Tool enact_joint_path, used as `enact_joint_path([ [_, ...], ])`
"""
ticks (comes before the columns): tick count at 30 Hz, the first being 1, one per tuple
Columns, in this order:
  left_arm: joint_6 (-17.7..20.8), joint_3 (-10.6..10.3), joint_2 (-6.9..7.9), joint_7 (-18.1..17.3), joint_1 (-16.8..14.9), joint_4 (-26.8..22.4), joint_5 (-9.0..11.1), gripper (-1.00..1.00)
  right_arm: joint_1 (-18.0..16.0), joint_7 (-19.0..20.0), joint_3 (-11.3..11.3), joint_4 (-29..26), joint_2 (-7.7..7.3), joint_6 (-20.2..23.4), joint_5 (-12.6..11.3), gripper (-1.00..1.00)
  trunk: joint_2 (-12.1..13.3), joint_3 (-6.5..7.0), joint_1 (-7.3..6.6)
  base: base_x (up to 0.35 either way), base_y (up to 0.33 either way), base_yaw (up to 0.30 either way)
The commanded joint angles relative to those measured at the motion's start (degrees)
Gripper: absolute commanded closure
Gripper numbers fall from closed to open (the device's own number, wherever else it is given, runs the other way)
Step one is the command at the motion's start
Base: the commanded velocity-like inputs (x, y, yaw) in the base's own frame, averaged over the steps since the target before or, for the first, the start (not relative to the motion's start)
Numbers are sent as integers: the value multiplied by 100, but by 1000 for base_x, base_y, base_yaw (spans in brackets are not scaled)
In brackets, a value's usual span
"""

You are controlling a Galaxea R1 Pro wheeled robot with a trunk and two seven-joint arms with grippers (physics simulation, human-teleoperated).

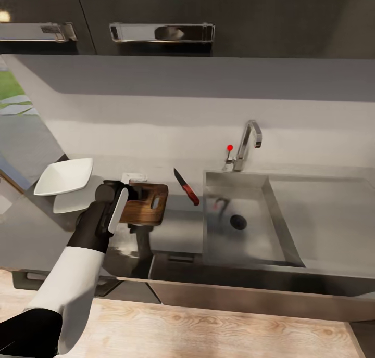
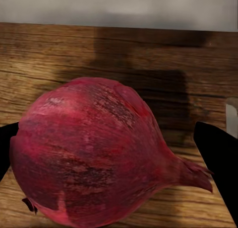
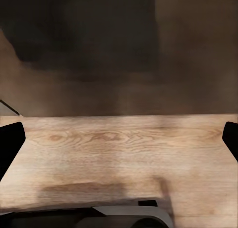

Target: In the kitchen, take the Vidalia onion out of the sink, dice it on the chopping board with the paring knife, put the diced onion into the bowl on the countertop, then place both the paring knife and the chopping board into the sink.

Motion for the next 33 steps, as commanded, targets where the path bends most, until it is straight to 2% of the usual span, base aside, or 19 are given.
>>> enact_joint_path([
  [1, 20, -7, 1, 46, -4, -5, 43, 100, 3, 34, 24, -10, -2, -8, -62, -100, -10, -8, 3, 0, 92, 0],
  [23, 20, -4, 1, 46, -4, 13, 43, 100, 3, 34, 24, -11, -2, -8, -66, -100, -10, -12, 3, 0, 9, 0],
  [33, 20, -8, 1, 46, -4, 17, 43, 100, 3, 35, 24, -11, -2, -8, -67, -100, -10, -90, 3, 0, 0, 0],
])
